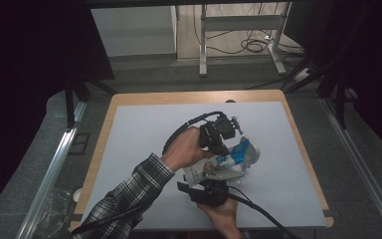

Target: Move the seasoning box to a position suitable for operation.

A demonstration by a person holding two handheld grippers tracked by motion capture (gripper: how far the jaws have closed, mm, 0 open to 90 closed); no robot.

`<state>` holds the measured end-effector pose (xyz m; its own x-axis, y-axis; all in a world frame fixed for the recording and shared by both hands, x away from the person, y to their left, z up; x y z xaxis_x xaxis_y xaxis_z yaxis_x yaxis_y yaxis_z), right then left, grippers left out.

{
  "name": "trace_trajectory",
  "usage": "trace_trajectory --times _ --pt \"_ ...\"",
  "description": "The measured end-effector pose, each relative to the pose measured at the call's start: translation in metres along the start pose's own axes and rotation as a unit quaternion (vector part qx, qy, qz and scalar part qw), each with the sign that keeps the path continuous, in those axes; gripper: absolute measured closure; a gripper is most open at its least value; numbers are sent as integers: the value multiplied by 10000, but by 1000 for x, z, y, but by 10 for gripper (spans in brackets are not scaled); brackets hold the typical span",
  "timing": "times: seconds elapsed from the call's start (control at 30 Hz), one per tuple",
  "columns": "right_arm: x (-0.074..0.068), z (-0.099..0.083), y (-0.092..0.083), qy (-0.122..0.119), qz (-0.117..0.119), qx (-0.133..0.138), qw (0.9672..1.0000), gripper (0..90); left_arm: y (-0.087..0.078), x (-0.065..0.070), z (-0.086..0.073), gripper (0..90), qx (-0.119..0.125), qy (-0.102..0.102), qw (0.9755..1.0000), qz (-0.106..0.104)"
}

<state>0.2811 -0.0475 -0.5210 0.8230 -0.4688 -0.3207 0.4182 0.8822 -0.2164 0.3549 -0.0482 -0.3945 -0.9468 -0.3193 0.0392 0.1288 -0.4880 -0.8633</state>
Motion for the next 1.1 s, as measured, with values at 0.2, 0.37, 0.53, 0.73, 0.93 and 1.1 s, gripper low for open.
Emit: trace_trajectory --times 0.2,0.37,0.53,0.73,0.93,1.1 --pt "-1 0 0 4 15 -1 10000 599 0 -1 0 900 -31 22 10000 -1" --pt "-1 2 0 -73 37 59 9999 650 1 -1 -1 900 -60 1 10000 -20" --pt "-1 1 0 -38 21 23 10000 650 1 -1 -1 900 -52 -4 10000 -8" --pt "0 1 0 -59 22 24 10000 650 1 -1 0 900 -43 -12 10000 -3" --pt "0 1 0 -79 22 36 10000 650 1 -1 0 900 -41 -18 10000 7" --pt "0 2 0 -50 26 49 10000 650 1 -2 0 900 -58 -10 10000 10"
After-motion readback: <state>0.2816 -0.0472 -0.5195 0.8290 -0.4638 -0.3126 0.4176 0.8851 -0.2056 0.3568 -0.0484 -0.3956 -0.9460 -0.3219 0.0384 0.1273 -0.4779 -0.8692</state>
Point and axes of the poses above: each handheld gripper's, and its own axes: y roughly forward along the jaws, z roughly out of its top, x roughly to its right, the point moved 5 cm from there along y, roughly forward along the jaws, and after that the axes turned 6 degrees about x, right-handed, at the moved point
